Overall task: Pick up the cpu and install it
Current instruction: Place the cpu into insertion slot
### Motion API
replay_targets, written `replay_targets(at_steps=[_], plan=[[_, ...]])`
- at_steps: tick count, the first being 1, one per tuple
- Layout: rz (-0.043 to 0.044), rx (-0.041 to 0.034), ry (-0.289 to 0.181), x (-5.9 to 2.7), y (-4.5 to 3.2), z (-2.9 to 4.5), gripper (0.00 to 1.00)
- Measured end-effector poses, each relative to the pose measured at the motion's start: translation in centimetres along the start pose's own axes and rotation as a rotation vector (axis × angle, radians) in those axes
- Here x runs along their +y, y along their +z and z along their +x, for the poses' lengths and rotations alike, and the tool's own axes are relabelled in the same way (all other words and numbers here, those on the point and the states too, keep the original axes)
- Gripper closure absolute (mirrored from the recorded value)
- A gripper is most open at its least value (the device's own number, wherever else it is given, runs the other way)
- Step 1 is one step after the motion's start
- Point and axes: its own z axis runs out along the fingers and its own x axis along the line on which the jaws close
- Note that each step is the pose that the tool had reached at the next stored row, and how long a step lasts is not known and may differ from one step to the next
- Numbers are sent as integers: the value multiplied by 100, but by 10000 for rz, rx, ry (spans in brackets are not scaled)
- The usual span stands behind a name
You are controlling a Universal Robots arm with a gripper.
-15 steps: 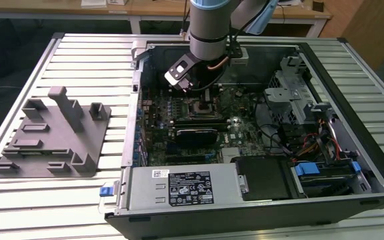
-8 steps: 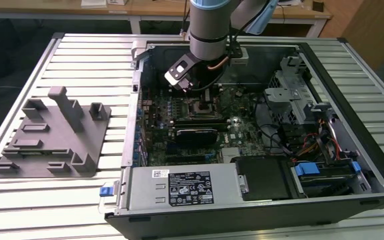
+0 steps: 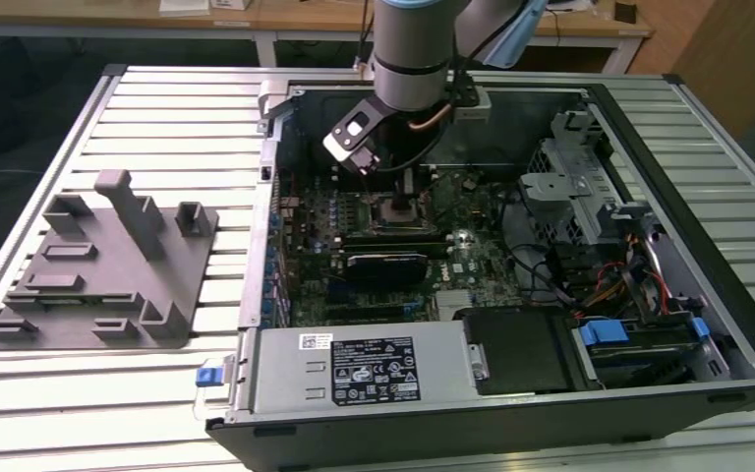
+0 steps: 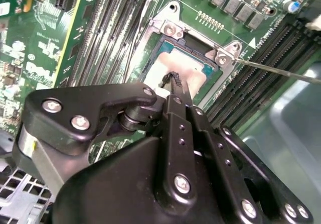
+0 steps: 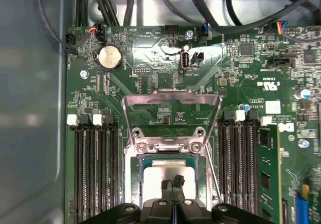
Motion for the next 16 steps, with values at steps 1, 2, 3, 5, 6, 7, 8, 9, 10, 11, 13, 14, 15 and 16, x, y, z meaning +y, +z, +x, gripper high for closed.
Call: replay_targets(at_steps=[1, 2, 3, 5, 6, 7, 8, 9, 10, 11, 13, 14, 15, 16], plan=[[-1, 2, 0, 1, -25, 0, 89], [0, 1, 0, 2, -53, 0, 89], [1, 0, -1, 4, -84, 0, 89], [0, 0, -1, 6, -139, 0, 89], [-1, 1, -1, 7, -166, 0, 89], [0, 0, -1, 8, -195, 0, 89], [-1, 0, -1, 10, -226, 0, 89], [-2, 1, -1, 11, -255, 0, 89], [-2, 1, -1, 12, -282, 0, 89], [-3, 1, -1, 13, -310, 0, 89], [-3, -1, -1, 15, -359, 0, 89], [-5, 0, -1, 16, -382, 0, 89], [-7, 1, -1, 17, -404, 1, 89], [-9, 1, -1, 18, -427, 1, 89]])
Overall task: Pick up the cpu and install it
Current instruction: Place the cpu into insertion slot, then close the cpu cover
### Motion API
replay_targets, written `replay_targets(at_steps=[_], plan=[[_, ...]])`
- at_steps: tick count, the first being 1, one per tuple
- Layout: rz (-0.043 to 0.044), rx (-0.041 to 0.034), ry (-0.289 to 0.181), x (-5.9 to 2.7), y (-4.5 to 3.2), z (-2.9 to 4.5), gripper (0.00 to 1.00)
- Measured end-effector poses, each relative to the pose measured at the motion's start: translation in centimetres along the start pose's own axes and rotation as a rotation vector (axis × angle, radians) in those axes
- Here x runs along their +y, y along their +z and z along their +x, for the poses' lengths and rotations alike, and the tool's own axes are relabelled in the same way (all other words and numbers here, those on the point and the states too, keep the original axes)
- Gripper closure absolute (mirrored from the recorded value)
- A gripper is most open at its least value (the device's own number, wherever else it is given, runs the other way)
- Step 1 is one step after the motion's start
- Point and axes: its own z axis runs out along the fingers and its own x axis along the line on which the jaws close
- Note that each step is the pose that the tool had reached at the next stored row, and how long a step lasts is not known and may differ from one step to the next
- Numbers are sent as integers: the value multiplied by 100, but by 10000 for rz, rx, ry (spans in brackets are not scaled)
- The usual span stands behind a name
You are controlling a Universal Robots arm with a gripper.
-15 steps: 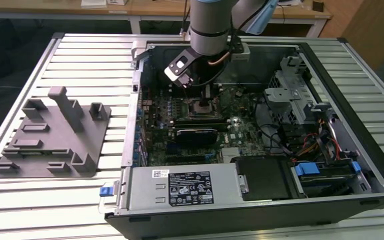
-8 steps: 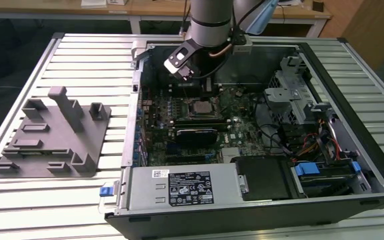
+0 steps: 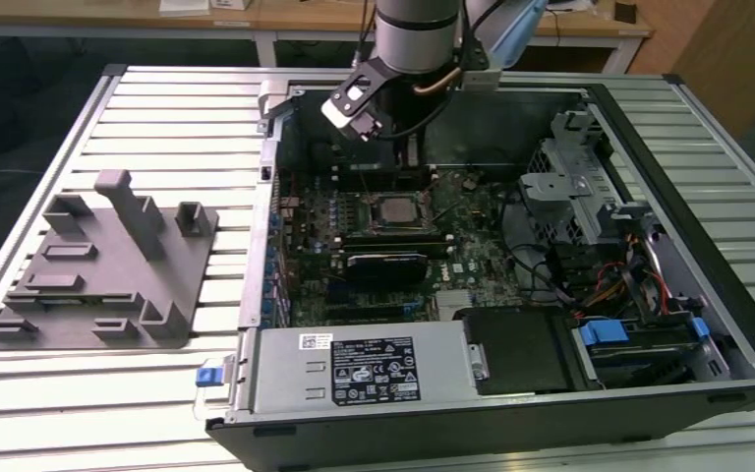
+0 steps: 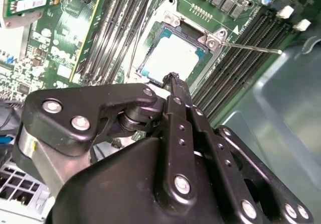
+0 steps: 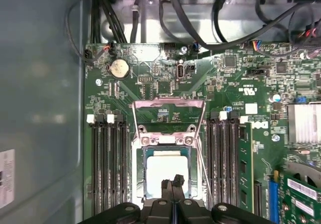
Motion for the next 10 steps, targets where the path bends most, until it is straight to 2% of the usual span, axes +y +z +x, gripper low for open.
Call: replay_targets(at_steps=[3, 10], plan=[[0, -2, 0, 2, -47, 0, 89], [-1, -1, 1, 2, -54, 0, 89]])
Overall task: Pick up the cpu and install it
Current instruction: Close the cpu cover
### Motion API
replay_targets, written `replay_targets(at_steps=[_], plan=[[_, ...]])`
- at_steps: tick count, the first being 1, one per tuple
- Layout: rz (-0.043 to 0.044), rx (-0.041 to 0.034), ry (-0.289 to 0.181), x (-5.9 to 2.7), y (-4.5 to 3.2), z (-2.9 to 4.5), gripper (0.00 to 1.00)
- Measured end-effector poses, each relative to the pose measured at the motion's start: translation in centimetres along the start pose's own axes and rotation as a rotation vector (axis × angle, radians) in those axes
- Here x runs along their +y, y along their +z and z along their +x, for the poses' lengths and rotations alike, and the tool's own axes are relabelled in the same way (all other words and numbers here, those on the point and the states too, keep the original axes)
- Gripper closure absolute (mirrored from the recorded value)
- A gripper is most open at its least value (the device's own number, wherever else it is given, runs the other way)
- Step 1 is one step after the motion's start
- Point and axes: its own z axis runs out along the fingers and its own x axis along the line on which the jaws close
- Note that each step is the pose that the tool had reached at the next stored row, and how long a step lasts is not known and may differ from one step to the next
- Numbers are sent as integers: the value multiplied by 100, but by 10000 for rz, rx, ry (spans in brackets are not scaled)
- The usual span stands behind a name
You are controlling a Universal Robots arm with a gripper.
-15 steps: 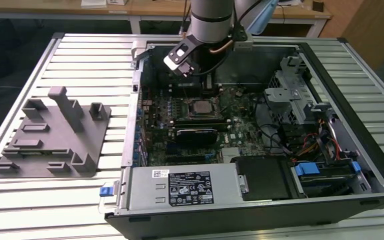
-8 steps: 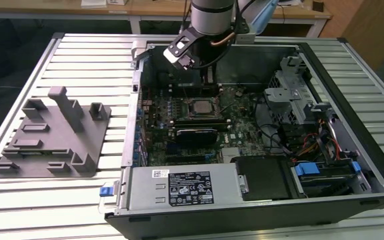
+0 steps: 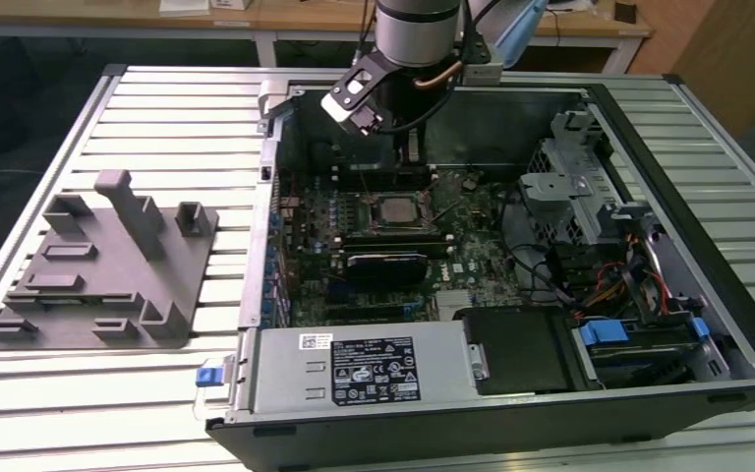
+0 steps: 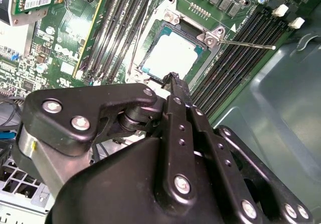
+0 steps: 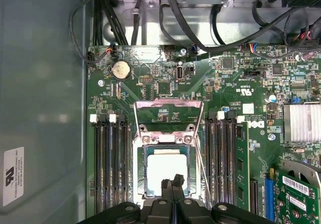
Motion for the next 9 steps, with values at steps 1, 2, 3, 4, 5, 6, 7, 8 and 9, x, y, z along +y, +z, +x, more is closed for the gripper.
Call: replay_targets(at_steps=[1, 2, 3, 4, 5, 6, 7, 8, 9], plan=[[0, 0, 0, 0, 0, 0, 89], [0, 1, 0, 0, 0, 0, 89], [0, 0, 0, 0, -1, 0, 89], [0, 0, 0, 0, -1, 0, 89], [0, 0, 0, 0, -1, 0, 89], [0, 1, 0, 0, -1, 0, 89], [2, -3, 0, 0, -5, 0, 89], [3, -5, 0, 0, -12, -1, 89], [1, -2, 0, 1, -25, 0, 89]])
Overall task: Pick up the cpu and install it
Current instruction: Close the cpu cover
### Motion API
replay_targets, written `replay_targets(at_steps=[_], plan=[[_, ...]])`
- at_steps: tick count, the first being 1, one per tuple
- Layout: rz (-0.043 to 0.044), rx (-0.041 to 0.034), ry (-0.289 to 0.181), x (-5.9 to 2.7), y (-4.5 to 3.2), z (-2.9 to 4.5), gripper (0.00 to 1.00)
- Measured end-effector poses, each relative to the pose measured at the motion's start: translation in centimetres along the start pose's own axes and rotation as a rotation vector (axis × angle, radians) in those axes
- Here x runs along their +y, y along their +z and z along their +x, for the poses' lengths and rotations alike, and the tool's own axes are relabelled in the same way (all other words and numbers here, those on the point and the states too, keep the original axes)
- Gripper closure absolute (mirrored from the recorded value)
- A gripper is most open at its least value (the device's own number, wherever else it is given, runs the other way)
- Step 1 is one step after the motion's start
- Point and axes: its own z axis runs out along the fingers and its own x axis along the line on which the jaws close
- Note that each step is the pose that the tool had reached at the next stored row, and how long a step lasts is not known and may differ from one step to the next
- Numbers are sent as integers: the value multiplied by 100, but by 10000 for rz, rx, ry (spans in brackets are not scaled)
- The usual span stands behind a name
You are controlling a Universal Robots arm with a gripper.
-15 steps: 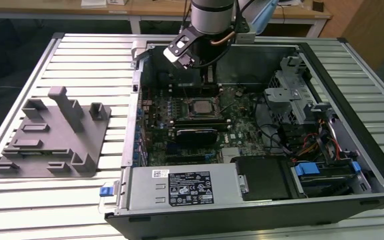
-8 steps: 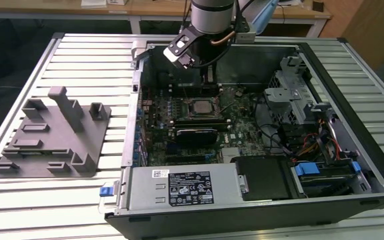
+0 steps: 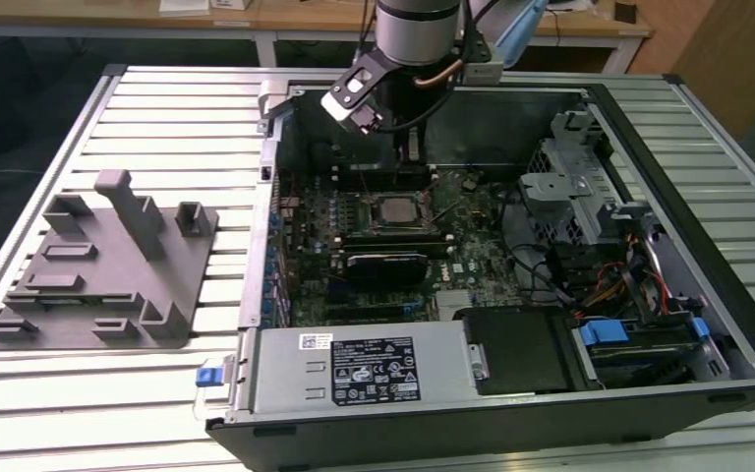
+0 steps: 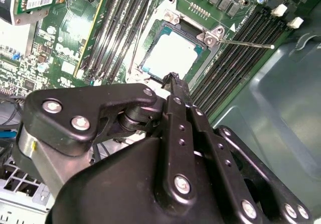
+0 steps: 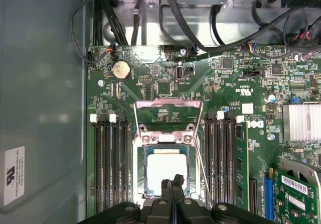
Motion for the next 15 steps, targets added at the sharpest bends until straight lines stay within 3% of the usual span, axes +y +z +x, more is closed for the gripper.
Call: replay_targets(at_steps=[3, 10, 15], plan=[[-3, 2, -1, 2, -41, 0, 89], [-4, 1, 0, 8, -45, 0, 89], [-5, 3, 0, 75, -42, 3, 89]])
